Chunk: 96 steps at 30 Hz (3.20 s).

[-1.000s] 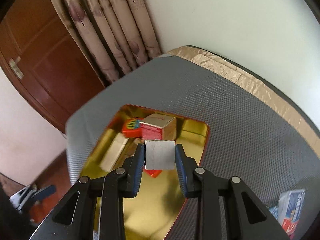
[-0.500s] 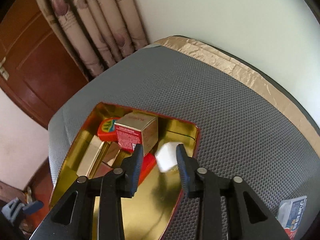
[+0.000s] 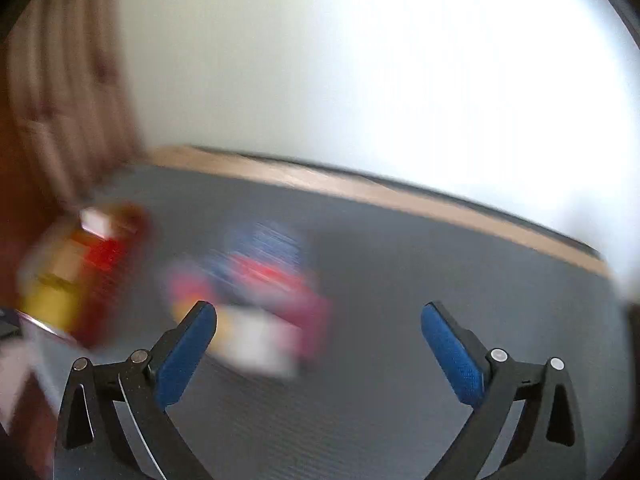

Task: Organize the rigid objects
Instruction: 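Move the left gripper to the clear pink-card case and grasp it, then carry the clear case over the tin with the left gripper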

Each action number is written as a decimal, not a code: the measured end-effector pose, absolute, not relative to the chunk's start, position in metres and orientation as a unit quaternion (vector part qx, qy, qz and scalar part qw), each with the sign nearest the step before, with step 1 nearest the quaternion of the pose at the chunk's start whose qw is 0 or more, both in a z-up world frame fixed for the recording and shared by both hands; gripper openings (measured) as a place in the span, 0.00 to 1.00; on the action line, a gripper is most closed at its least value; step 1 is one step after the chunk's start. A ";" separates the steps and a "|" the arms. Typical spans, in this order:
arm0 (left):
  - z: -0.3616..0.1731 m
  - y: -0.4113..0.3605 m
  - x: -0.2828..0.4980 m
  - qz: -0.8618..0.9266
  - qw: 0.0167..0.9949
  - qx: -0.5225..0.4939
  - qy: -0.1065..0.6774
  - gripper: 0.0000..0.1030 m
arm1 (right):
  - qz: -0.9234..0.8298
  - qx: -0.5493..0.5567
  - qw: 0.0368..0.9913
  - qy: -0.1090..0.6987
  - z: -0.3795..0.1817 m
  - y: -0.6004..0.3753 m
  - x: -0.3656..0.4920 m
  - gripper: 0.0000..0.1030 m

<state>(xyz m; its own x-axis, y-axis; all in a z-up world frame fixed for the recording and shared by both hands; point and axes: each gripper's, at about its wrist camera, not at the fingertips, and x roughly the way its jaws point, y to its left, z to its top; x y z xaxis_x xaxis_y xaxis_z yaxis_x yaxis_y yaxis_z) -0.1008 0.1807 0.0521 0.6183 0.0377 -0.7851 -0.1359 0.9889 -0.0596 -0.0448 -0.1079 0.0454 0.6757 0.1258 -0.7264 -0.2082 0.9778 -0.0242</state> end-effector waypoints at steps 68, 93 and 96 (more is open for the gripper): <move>-0.023 0.130 0.152 0.035 0.765 -0.293 0.573 0.33 | 0.164 0.038 0.893 0.418 -0.010 -0.192 -0.074 1.00; -0.008 0.123 0.136 -0.007 0.785 -0.298 0.543 0.24 | 0.163 0.035 0.886 0.433 -0.015 -0.189 -0.067 1.00; 0.001 0.126 0.121 -0.011 0.790 -0.301 0.534 0.23 | 0.162 0.035 0.886 0.434 -0.016 -0.190 -0.067 1.00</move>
